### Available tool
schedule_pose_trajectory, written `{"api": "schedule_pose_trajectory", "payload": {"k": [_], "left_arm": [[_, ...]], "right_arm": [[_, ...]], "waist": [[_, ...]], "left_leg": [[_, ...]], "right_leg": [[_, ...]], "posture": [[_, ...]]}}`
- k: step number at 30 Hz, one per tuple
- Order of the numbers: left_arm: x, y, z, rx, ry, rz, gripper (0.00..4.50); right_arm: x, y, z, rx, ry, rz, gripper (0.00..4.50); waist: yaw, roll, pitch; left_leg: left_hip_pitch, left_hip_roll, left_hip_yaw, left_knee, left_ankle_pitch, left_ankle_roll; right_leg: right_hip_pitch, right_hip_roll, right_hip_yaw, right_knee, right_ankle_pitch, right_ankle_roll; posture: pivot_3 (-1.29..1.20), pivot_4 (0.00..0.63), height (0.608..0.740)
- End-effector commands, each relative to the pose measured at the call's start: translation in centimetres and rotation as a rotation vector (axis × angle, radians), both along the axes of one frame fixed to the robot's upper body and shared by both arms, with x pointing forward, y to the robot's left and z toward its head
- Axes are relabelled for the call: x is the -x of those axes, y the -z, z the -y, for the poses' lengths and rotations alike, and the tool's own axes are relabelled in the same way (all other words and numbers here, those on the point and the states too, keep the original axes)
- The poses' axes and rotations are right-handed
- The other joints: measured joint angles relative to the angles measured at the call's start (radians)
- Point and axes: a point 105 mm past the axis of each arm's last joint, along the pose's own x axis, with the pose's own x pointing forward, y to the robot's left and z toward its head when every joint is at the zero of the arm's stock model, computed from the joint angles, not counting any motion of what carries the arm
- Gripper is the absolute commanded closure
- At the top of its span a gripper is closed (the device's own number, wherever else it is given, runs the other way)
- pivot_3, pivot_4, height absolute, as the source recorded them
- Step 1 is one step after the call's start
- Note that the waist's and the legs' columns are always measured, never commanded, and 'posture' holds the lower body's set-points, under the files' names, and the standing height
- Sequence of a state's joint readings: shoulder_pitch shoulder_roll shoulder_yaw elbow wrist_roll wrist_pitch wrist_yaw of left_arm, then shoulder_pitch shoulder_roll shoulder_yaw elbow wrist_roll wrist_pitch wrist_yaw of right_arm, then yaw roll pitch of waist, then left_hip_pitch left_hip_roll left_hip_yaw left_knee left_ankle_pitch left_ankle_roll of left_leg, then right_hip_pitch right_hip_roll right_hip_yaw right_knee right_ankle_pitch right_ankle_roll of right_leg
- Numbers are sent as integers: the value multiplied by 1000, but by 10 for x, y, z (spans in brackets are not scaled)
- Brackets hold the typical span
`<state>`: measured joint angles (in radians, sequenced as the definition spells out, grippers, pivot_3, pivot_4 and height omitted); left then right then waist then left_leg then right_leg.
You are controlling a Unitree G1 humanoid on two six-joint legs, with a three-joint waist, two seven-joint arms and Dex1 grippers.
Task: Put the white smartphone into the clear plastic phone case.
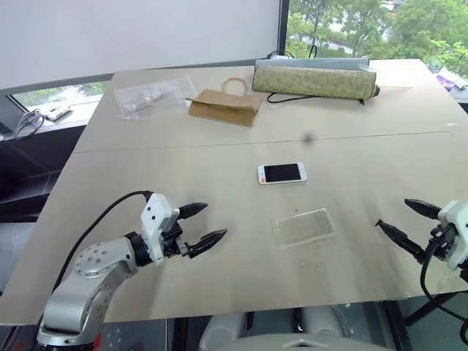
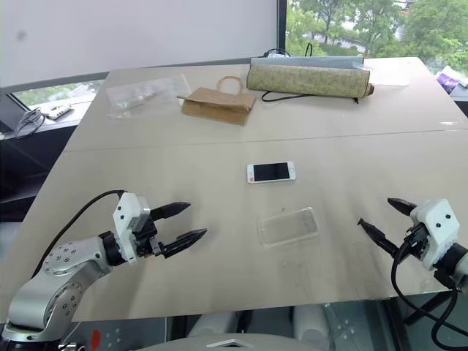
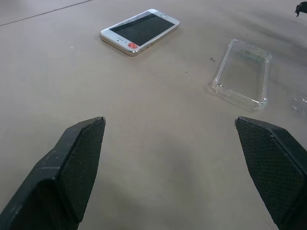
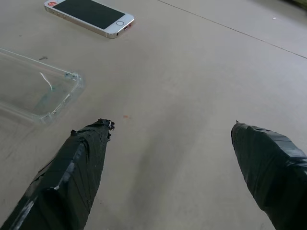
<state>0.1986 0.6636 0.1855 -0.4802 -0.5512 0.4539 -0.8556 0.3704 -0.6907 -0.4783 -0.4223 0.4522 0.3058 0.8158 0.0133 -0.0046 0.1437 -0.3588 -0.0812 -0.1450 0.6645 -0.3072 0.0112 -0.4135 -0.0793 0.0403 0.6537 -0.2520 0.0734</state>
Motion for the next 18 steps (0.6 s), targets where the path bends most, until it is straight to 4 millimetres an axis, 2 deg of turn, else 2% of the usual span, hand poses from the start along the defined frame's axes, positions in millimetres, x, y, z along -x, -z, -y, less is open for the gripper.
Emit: {"api": "schedule_pose_trajectory", "payload": {"k": [1, 4, 9, 12, 14, 18], "left_arm": [[-10, -11, 3, 18, -7, 69, 19], [-25, -21, 10, 28, -2, 120, 19], [-48, -33, 26, 2, 14, 207, 19], [-68, -29, 39, -55, 25, 197, 19], [-86, -19, 49, -168, 42, 171, 19], [-110, -18, 71, -186, 133, 88, 19]], "right_arm": [[-3, -17, -6, 13, -37, 72, 134], [-7, -30, -26, 3, -124, 113, 134], [-3, -42, -46, -12, -226, 123, 134], [3, -43, -54, -3, -281, 85, 134], [7, -45, -59, 4, -306, 76, 134], [10, -48, -65, -7, -335, 62, 134]], "waist": [[0, 0, 0], [1, 0, 0], [0, 0, 0], [3, 0, 0], [8, -1, 0], [1, -2, 1]], "left_leg": [[0, 0, 0, 0, 0, 0], [0, 0, 0, 1, 0, 0], [0, -1, 0, 2, 0, 0], [-1, -1, -1, 2, 0, 0], [-1, -1, -2, 2, 0, 0], [-2, -2, -1, 4, 0, 0]], "right_leg": [[0, 0, 0, 0, 0, 0], [0, 1, -1, 1, 0, 0], [0, 2, -1, 2, 0, 0], [0, 2, -1, 1, 0, 0], [0, 3, -3, 1, 0, 0], [0, 4, -3, 1, 1, 2]], "posture": [[0, 150, 740], [0, 150, 740], [0, 150, 740], [0, 150, 740], [0, 150, 740], [0, 150, 740]]}}
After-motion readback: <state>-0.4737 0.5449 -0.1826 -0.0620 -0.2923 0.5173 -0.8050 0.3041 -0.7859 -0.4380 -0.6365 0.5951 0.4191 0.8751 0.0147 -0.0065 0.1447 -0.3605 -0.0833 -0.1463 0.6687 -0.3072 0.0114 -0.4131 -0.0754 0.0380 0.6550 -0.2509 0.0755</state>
